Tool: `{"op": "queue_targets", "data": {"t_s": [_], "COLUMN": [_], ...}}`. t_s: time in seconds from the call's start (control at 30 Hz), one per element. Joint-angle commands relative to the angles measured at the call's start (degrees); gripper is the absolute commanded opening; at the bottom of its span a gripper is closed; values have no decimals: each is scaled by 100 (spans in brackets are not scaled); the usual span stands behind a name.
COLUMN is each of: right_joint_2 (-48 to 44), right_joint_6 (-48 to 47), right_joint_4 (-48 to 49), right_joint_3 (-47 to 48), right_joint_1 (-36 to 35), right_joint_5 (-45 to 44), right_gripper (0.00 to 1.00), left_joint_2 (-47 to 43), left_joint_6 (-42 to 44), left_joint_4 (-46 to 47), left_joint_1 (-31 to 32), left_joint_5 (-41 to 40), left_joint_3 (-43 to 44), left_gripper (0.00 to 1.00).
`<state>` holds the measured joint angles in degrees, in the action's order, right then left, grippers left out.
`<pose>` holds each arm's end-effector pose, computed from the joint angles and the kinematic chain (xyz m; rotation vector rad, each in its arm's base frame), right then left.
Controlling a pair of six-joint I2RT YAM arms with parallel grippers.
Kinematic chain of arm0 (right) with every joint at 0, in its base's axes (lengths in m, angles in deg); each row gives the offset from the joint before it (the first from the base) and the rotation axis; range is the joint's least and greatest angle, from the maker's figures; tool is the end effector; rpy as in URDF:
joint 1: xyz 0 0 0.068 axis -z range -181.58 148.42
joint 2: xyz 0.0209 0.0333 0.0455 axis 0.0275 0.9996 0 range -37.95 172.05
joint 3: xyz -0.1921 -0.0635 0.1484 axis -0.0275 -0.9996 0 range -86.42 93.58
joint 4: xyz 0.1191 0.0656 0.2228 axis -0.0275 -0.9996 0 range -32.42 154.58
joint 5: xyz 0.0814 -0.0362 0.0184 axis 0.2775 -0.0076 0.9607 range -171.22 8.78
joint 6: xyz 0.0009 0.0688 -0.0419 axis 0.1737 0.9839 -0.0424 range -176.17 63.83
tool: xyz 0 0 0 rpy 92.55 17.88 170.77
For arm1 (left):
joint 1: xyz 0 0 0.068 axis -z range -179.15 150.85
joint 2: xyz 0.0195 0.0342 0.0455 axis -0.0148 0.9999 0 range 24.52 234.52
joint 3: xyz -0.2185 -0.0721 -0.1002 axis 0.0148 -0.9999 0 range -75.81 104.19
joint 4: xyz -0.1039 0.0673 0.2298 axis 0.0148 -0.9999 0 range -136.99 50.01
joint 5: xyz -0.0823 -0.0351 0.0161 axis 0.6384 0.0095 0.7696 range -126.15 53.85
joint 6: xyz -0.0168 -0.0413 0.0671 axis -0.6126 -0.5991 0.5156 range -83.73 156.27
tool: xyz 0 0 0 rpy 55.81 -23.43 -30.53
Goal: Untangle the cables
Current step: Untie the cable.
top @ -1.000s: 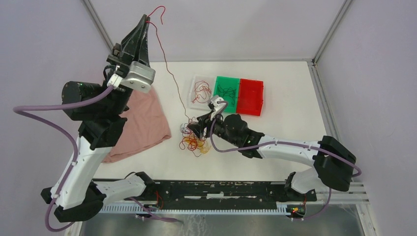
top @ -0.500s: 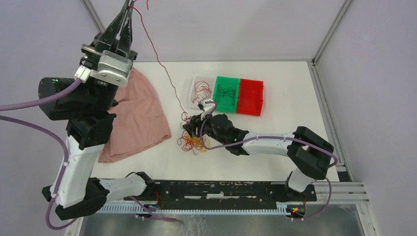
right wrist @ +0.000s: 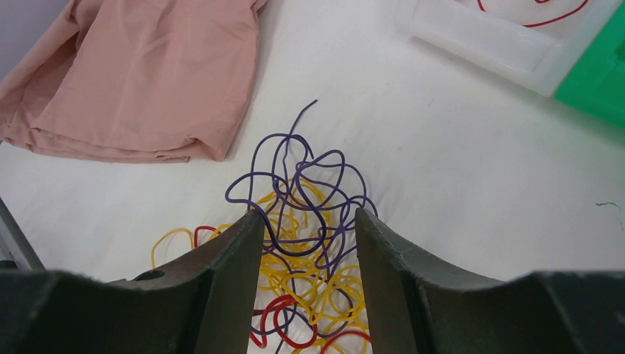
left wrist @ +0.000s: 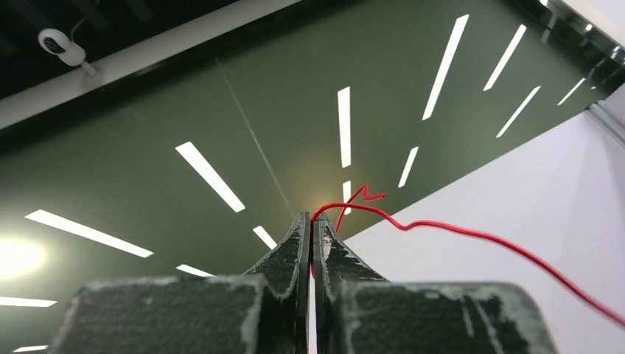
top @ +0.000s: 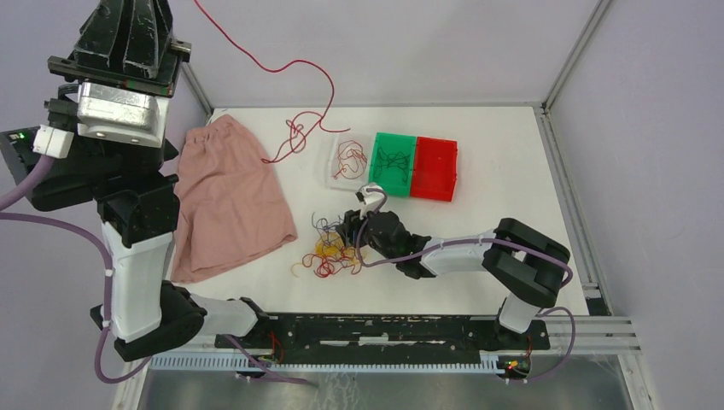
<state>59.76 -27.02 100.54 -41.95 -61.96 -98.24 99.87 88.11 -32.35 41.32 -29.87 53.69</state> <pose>0.2060 0.3211 0.1508 -0.3144 1.9120 0.7938 0.0873 -0.0845 0.7065 0.4296 0.2635 0.1671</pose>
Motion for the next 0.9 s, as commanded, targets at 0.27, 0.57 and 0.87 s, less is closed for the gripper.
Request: {"op": "queue_targets", "data": {"t_s": [0.27, 0.57, 0.87], "right_joint_2": [-675, -1869, -2016], "right_joint_6": [27, -304, -34], "right_joint_4": [182, -494, -445], "right_joint_3": [-171, 346, 869], "right_joint_1": [-22, -21, -28], "right_joint_5": [-268, 255, 1143], "right_gripper": [62, 68, 68], "left_joint_2": [-359, -762, -867], "left_joint_6": [399, 106, -63], "left_joint_4": [414, 402, 326], "left_joint_1": [-13, -13, -17], "left_joint_5": [152, 91, 64], "left_joint_3": [-637, -1557, -1813], "left_gripper": [3, 3, 3]}}
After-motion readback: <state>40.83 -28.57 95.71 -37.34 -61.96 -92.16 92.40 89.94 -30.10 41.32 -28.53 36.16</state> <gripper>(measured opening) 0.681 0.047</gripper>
